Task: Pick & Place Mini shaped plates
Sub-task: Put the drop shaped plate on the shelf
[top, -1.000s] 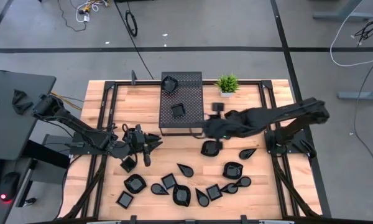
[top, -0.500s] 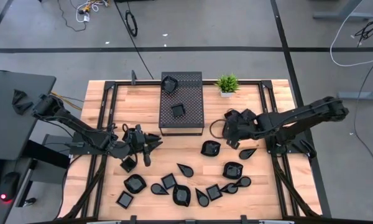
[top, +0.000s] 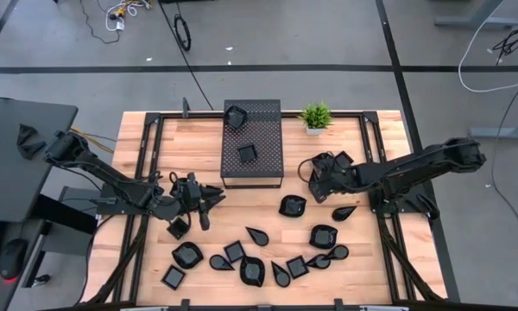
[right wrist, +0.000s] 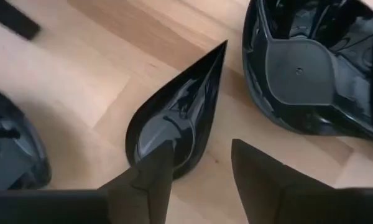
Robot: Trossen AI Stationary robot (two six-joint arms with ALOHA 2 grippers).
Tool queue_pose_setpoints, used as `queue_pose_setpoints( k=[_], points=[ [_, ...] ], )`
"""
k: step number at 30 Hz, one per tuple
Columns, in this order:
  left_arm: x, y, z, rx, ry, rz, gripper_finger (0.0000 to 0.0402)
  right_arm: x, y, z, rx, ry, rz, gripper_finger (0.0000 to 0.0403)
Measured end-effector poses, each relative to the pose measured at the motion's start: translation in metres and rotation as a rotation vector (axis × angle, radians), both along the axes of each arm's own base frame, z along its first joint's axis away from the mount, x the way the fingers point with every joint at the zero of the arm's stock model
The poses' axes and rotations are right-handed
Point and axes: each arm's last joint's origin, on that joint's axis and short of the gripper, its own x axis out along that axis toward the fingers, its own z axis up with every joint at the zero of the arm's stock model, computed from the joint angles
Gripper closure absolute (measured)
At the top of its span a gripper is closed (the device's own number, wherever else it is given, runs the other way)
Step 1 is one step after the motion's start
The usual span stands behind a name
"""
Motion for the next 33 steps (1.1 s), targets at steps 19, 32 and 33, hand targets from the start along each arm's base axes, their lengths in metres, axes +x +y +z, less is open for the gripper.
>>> queue_pose_setpoints(
  k=[19, 32, 33],
  points=[
    [0.0, 0.0, 0.0, -0.001, -0.001, 0.0, 0.0314, -0.009, -0.003, -0.021, 0.003, -0.076, -0.014, 0.0317],
    [0.0, 0.0, 0.0, -0.002, -0.001, 0.0, 0.0314, -0.007, -0.002, -0.02, -0.021, -0.059, 0.046, 0.0394],
    [0.0, 0.0, 0.0, -0.002, -0.001, 0.0, 0.0314, -0.005, -0.001, -0.018, -0.016, -0.067, 0.048, 0.0394]
  ],
)
